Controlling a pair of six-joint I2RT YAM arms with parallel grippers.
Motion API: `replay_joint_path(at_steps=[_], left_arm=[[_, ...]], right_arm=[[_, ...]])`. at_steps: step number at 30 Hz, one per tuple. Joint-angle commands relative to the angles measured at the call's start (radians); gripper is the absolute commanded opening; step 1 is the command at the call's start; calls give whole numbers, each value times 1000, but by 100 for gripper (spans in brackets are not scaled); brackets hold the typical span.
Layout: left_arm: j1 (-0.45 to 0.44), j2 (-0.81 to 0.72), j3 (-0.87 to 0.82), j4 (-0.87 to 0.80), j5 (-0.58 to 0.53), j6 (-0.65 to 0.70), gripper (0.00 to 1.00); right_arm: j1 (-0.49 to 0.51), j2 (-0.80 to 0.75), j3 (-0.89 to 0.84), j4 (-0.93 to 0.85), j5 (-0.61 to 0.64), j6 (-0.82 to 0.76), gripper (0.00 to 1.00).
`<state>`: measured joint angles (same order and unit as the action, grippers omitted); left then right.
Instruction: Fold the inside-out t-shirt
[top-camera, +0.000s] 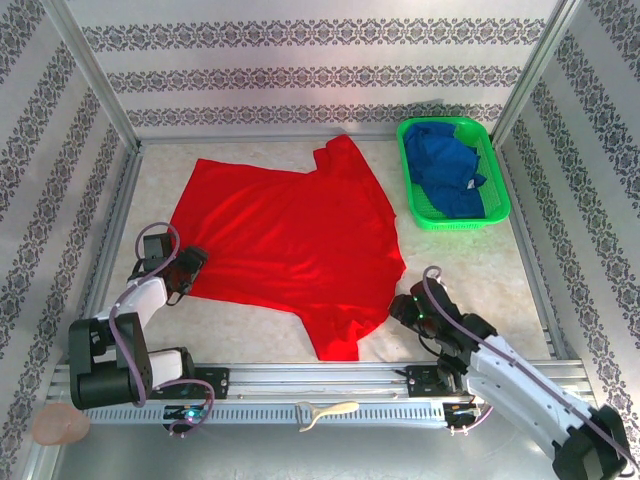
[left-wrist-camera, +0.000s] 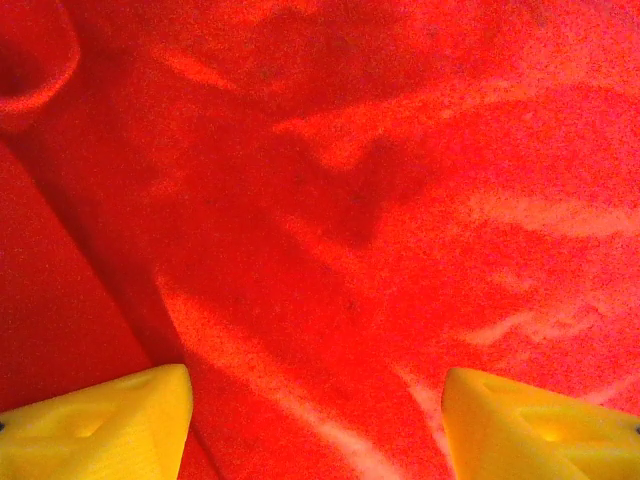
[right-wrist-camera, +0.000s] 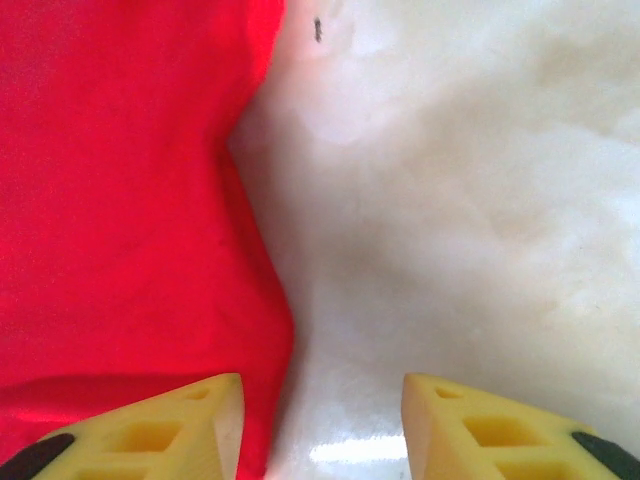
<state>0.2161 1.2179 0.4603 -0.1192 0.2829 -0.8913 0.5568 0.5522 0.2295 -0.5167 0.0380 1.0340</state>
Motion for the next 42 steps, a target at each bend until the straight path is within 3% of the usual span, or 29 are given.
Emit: replay_joint_path(at_steps=[1,6,11,15,20,24,29,42], left_arm=[[-9,-66,23,-84,-1,12,67],[-11,-112,47,-88,23,30,68],[-16,-40,61,-33,62,25,68],[-34,24,63,29,72,3,68],[-39,104,53,98,65,-7,70],[-40,150,18,139,43,-47,70],[-40,145,-15,125,-2,-66,70],[-40,1,-82,37,-82,-73,70]], right_arm=[[-51,-15,103,-75,34,-38,49],[-217,364,346,108,-75,-304,51],[-235,825,774,142,-91,-513,52],[-225,1175,1101,104,-149,-540,46],[-208,1474,1367,49,-187,-529,41],[-233,1599,1466,15,-176,-527,39],[-280,1648,1499,-10,-141,-546,39],[-341,1754,1672,-163,15,-615,40]])
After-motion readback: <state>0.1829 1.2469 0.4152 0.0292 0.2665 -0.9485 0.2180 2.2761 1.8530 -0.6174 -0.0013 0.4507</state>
